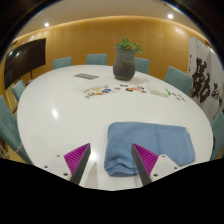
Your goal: Fold towel
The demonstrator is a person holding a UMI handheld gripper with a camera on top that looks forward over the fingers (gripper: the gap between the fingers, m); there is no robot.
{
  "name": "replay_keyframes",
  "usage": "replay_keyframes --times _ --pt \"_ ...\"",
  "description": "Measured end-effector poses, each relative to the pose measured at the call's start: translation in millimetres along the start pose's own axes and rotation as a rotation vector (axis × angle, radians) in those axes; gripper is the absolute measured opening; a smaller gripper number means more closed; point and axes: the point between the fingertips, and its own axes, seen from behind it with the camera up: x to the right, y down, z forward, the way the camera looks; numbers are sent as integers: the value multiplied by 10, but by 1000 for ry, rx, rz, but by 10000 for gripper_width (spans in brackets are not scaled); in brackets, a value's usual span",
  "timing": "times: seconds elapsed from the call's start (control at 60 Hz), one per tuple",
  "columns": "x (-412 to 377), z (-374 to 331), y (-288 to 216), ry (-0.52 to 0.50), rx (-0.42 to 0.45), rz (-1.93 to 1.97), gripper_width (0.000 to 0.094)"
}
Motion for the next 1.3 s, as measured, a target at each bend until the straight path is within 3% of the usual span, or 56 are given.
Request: replay_keyframes --times 0.083,0.15,0.183,0.217,0.283,0.383,0.483,0.6,0.683,0.783,0.883,0.917,0.95,1.05,1.067,1.133,1.3 --pt "-8 404 51 20 -27 -8 760" --pt "30 543 107 45 -59 -23 563" --pt "75 577 26 70 -34 -52 478" --pt "138 607 17 99 -34 -86 300" --pt "199 665 -13 130 -19 -122 117" --pt "206 624 -5 104 -46 -122 70" --pt "-69 460 -233 -39 -35 -17 61" --pt "-310 41 -910 -237 43 146 61" --pt "-89 -228 -1320 -299 91 262 61" --pt "480 -174 -1363 -241 97 324 61" --pt "1221 91 -885 -116 20 328 74" --pt "1371 175 -716 -82 -29 328 125" --pt "1565 228 -511 -41 -77 322 248" --pt "2009 252 -158 41 -143 276 823" --pt "2052 233 -149 47 -144 266 884" --pt "2201 78 -98 73 -140 206 845" --pt "2117 -437 -310 103 -96 97 854"
